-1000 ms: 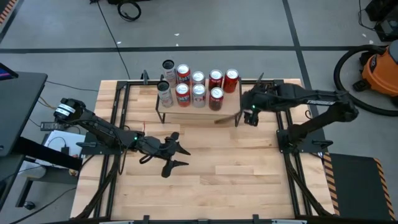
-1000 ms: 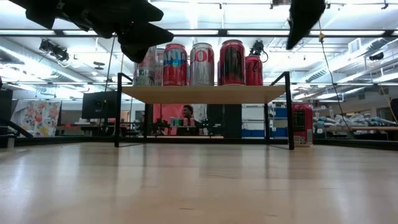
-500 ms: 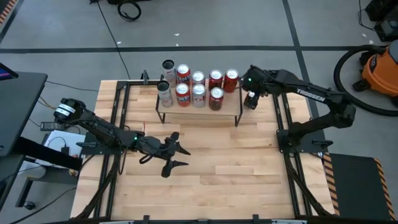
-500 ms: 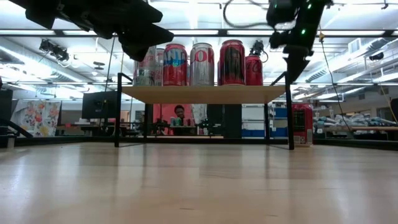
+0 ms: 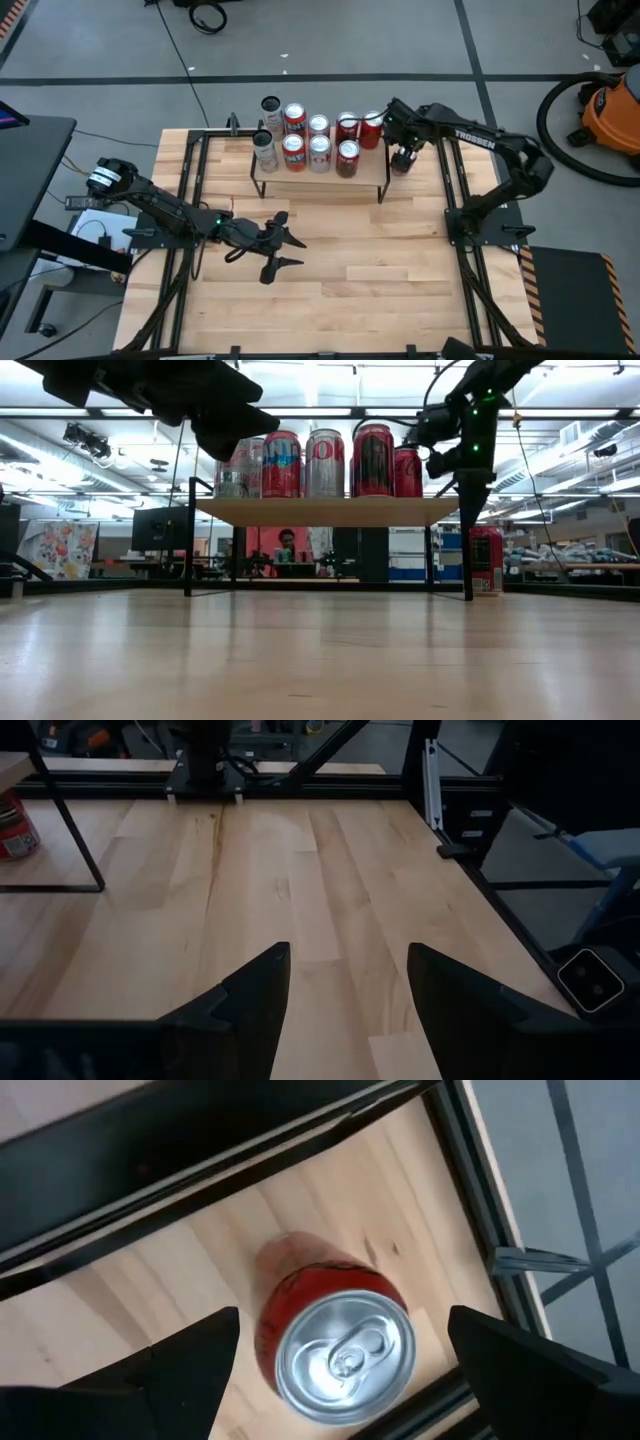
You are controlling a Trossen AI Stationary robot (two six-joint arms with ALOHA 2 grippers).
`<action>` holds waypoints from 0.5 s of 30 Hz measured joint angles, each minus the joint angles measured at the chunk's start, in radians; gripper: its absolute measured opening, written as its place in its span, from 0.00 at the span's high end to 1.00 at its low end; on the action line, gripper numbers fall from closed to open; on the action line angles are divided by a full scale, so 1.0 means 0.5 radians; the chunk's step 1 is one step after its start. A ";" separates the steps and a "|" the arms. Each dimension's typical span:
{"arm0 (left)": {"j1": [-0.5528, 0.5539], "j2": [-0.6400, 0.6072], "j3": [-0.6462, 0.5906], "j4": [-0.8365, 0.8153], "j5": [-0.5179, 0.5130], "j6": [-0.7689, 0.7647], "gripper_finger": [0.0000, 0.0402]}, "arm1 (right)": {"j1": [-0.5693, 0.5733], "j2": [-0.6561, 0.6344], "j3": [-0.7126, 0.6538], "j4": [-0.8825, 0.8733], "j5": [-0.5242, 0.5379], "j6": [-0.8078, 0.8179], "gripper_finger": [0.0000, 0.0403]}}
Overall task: Place canned beverage on shelf
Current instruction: Put the red and black soda can on the shelf aligned with the other red and black soda can
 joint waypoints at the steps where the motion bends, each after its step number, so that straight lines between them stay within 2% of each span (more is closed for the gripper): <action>1: 0.000 0.000 0.000 -0.004 0.000 -0.001 0.47 | -0.009 0.010 0.000 -0.001 -0.022 -0.007 0.08; 10: -0.002 0.000 0.000 -0.024 0.001 -0.031 0.47 | -0.120 -0.045 0.002 0.018 -0.030 -0.001 0.08; 15: -0.013 0.000 0.000 -0.027 0.001 -0.069 0.47 | -0.167 -0.050 -0.083 0.093 -0.126 0.086 0.08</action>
